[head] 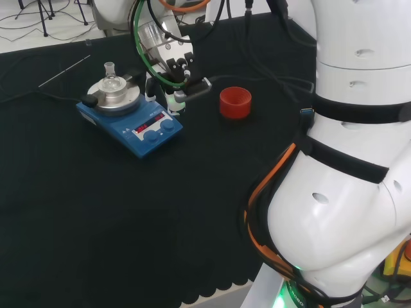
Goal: Turn on the heater.
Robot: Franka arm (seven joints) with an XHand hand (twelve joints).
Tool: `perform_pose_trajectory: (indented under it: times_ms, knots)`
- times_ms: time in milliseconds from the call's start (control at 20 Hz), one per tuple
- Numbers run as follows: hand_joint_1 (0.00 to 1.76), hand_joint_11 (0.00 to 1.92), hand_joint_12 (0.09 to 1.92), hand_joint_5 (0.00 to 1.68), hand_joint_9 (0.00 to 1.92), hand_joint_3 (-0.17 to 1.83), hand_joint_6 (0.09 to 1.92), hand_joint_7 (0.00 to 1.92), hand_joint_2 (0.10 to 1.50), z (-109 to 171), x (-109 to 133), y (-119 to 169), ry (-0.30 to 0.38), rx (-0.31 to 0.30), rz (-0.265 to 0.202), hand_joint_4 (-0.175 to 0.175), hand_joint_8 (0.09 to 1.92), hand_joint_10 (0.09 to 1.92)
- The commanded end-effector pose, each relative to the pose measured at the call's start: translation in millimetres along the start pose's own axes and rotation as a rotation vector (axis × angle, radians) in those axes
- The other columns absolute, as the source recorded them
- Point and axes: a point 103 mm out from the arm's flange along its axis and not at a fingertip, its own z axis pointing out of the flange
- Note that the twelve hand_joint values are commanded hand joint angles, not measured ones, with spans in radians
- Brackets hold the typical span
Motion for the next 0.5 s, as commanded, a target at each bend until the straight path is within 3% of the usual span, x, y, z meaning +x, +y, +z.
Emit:
perform_pose_trajectory:
  times_ms: [50, 500]
  knots:
    - [1.57, 1.72, 1.52, 0.37, 1.87, 1.26, 0.23, 1.78, 0.53, 4.5, -0.6, 3.9, -0.015, 0.052, -0.003, -0.012, 1.82, 1.65]
    - [1.57, 1.72, 1.52, 0.38, 1.87, 1.27, 0.19, 1.78, 0.53, 12.7, 2.2, 7.7, -0.032, 0.089, -0.012, -0.004, 1.83, 1.66]
